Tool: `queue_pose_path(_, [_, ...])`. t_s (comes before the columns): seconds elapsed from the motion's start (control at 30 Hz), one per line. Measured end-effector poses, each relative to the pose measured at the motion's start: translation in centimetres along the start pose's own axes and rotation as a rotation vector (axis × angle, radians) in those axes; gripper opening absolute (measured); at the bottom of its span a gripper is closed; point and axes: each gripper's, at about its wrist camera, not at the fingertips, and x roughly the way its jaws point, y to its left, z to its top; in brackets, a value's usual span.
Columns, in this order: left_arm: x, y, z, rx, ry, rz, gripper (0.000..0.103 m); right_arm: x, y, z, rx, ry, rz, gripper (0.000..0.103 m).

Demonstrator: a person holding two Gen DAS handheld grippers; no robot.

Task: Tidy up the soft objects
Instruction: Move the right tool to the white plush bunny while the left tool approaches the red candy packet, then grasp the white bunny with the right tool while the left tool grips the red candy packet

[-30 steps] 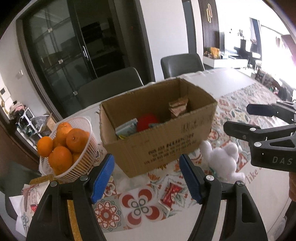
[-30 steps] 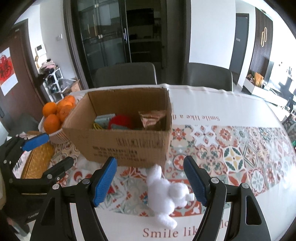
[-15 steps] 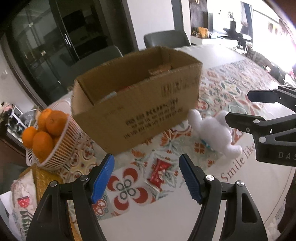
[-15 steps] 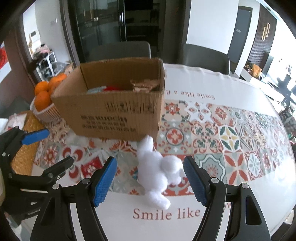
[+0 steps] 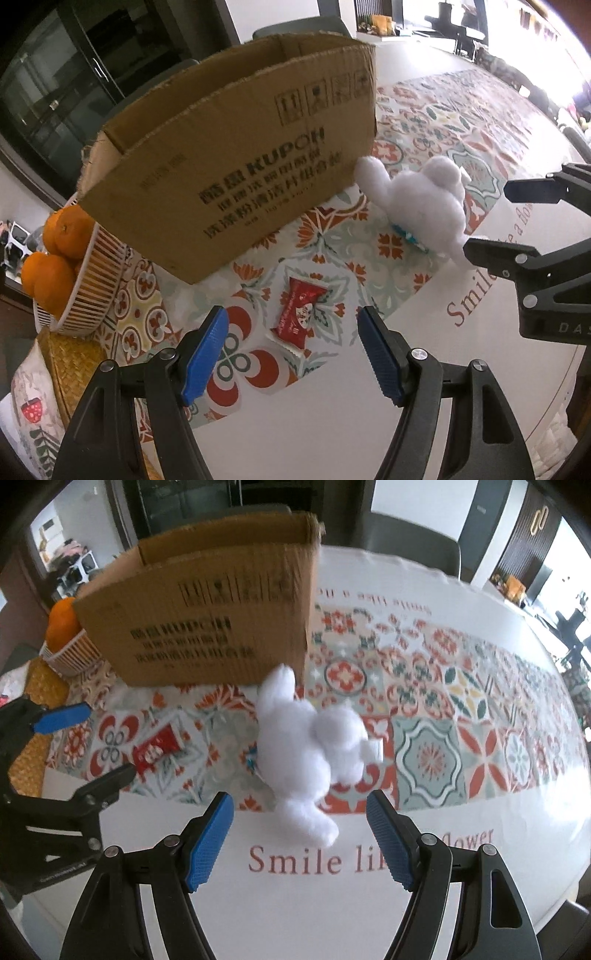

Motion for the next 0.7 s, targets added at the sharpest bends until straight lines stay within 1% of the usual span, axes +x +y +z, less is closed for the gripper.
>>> queue_pose_path(0.17, [1.4,-0.1,-0.2,0.004,0.038,-0.011,0.072,1.7,0.0,-0.5,0.007,0.055,0.008,0.075])
queue_pose_path(0.43, [4.3,0.6,-0.7,-0.02,0.104,-0.056,0.072,4.1,0.9,-0.3,-0.017,0.114,-0.015,0.075])
queue_pose_path(0.53, [5.3,1.1,-0.7,-0.025,0.115,-0.062,0.072,4.7,1.4,-0.1,-0.027,0.131,-0.022,0.074])
queue_pose_path(0.67, [6.2,1.7,-0.6,-0.04,0.118,-0.077,0.072,5.1,1.6,0.0,-0.02,0.136,-0.024,0.069])
queue_pose_path(0.7, [6.4,1.8,-0.6,-0.042,0.116,-0.081,0.072,5.3,1.6,0.1,-0.018,0.139,-0.023,0.065])
